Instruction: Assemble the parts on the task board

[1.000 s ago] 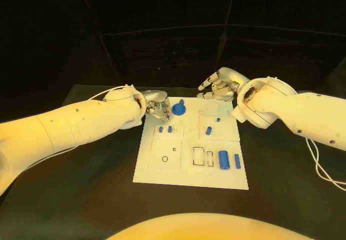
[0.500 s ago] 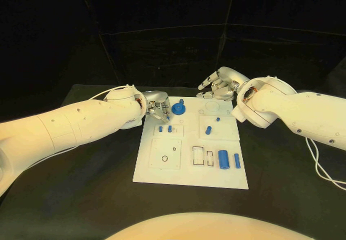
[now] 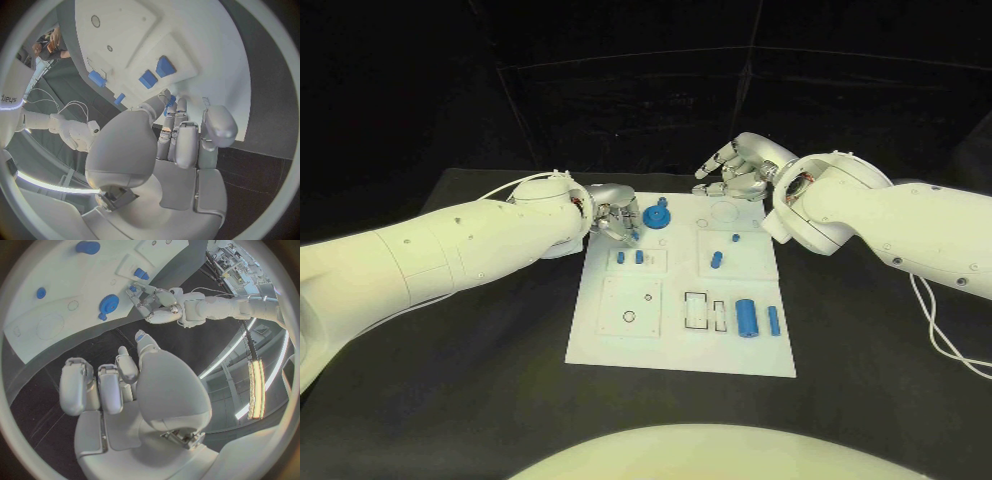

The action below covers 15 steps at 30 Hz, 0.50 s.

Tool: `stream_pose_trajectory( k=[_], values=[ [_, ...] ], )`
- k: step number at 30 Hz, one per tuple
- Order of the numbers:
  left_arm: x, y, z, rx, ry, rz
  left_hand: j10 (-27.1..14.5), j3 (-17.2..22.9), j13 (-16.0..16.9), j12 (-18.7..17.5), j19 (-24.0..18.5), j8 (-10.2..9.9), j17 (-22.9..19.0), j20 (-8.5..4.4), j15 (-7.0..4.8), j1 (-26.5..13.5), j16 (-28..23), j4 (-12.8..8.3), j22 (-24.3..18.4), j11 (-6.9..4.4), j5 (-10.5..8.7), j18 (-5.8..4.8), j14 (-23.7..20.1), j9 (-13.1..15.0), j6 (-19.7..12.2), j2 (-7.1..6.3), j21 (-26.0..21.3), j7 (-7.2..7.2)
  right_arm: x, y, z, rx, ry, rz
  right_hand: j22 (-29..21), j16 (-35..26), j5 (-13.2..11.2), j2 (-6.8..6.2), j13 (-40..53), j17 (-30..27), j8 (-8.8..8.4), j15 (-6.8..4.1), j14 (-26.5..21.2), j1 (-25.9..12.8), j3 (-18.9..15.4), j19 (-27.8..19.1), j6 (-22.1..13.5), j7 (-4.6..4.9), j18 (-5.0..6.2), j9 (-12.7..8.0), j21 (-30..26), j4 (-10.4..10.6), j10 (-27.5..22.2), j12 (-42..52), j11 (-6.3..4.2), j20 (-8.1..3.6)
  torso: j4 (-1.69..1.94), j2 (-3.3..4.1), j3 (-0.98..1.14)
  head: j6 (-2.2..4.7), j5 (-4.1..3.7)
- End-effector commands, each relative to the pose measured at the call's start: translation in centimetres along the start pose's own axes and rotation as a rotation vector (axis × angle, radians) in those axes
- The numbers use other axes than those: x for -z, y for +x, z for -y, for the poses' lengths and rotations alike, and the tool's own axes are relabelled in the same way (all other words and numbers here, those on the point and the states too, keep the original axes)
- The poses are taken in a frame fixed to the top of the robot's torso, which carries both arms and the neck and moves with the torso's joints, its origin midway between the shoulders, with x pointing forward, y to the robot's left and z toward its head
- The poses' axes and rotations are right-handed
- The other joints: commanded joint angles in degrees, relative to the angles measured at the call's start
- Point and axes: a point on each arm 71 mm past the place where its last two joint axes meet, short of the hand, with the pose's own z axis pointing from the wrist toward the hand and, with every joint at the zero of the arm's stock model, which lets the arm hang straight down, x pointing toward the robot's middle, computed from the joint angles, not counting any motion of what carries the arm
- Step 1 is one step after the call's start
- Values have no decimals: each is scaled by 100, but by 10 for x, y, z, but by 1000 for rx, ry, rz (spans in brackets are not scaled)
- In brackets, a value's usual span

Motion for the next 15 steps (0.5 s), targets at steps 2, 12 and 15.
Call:
stream_pose_trajectory(
  k=[2,12,15],
  values=[
    [0,0,-1,2,-8,-3,-96,34,-12,-73,-19,-83,-30,49,69,-66,-26,4,-11,27,-21,-79,0,-41,-103,-41,-33,26,0,-1,-2,-2,-7,6,-1,-16,33,62,-2,468,29,-51,362,0,-27,-36,-26,-2,113,-4,-28,5,-36,-12,-7,5,1,1,-1,-1,0],
    [2,-3,-4,39,-8,40,-282,21,-11,-201,-103,-223,-135,101,121,-117,-66,14,-163,85,-21,-36,-37,-116,-282,-149,-244,62,0,-2,0,-1,-7,10,-18,-30,42,69,-25,450,32,-52,358,7,-33,-42,-25,-3,116,-4,-38,10,-52,-40,-8,5,8,-2,-1,0,-7],
    [2,-4,-4,43,-6,46,-299,14,-4,-212,-112,-251,-141,109,123,-126,-65,16,-172,85,-21,-30,-39,-142,-363,-172,-262,51,0,-2,0,-1,-6,11,-23,-34,42,69,-32,445,32,-52,357,7,-33,-44,-25,-3,117,-4,-41,11,-58,-50,-8,5,4,0,-1,1,-2]
  ],
)
